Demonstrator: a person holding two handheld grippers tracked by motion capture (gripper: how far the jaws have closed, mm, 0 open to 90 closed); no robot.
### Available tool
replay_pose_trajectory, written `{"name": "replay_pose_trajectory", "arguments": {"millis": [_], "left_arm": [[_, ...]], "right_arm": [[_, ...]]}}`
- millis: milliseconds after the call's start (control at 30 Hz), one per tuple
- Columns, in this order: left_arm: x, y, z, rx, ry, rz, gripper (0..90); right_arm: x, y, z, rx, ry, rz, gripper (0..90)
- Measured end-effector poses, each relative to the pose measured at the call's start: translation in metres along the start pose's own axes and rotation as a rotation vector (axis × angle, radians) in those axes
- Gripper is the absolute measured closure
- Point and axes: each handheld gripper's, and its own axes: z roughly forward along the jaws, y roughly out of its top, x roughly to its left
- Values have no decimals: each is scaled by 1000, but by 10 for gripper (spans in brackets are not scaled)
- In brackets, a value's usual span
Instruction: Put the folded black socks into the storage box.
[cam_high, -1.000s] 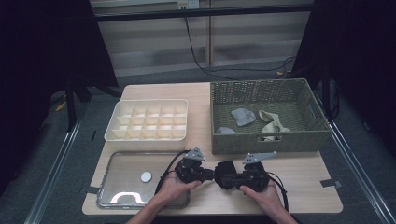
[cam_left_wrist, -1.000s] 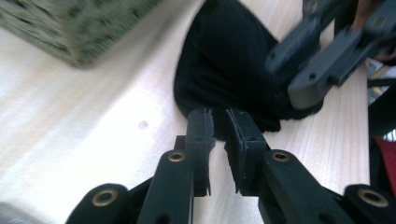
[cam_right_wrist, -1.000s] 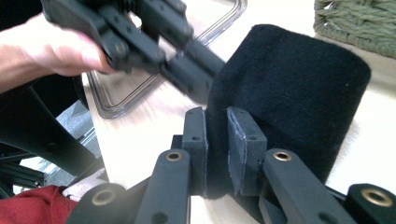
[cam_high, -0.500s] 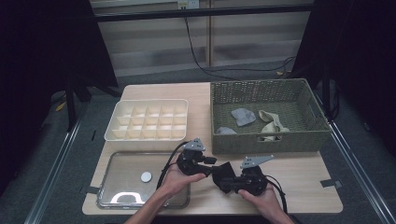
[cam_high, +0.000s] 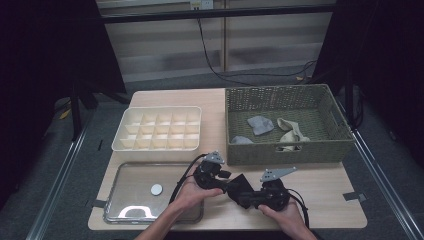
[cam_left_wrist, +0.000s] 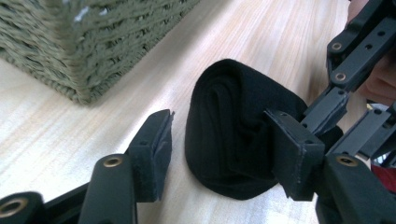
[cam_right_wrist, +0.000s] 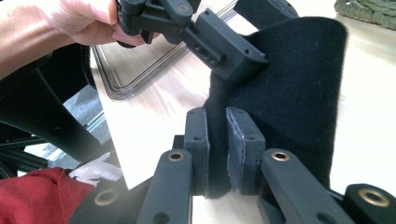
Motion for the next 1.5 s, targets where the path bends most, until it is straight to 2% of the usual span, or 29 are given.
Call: {"name": "replay_pose_trajectory", "arguments": {"millis": [133,233,367,400,567,600,667,700,833,867,933,967,1067,1100,1167,1200,1233,1300,1367,1400,1467,1500], "left_arm": [[0,0,2,16,-10,-10,383],[-2,0,3,33,-13,4,373],[-4,-1,6,38,-17,1,343],[-5,-1,6,45,-1,5,329],[-6,-1,7,61,-13,2,313],[-6,-1,8,57,-25,3,312],[-7,-1,9,68,-13,-1,296],[-7,-1,10,61,-36,-4,296],[-7,0,10,85,-33,-4,297],[-7,-1,11,79,-49,-14,297],[-7,-1,12,84,-51,-17,297],[-7,-2,13,73,-71,-25,297],[-9,1,14,100,-62,-22,298],[-9,0,15,89,-76,-26,310],[-8,0,15,104,-91,-34,357],[-7,0,16,90,-127,-42,393],[-8,0,16,90,-138,-45,430],[-8,1,14,109,-140,-30,475],[-8,1,15,96,-162,-46,518],[-8,1,14,109,-166,-48,537],[-7,2,13,101,-177,-63,570],[-7,2,13,100,-169,-66,590]], "right_arm": [[-2,-1,-4,2,-5,7,784],[-2,-3,-7,7,-10,15,776],[-2,-5,-11,9,-23,19,767],[-2,-6,-11,11,-27,18,767],[-1,-7,-12,27,-39,19,769],[-1,-8,-13,28,-40,21,769],[-1,-9,-13,29,-44,19,769],[0,-9,-13,32,-46,16,769],[1,-11,-13,42,-53,13,769],[2,-12,-13,41,-56,13,769],[3,-13,-13,42,-63,4,769],[3,-13,-13,44,-64,2,769],[1,-14,-13,45,-58,-4,772],[0,-14,-13,45,-58,-6,772],[0,-14,-12,44,-59,-11,772],[0,-14,-12,44,-61,-13,773],[0,-13,-12,45,-61,-16,772],[0,-13,-12,45,-58,-13,772],[-1,-13,-12,45,-58,-15,773],[-1,-13,-11,42,-58,-17,773],[-2,-12,-11,37,-59,-16,773],[-2,-12,-10,30,-61,-25,773]]}}
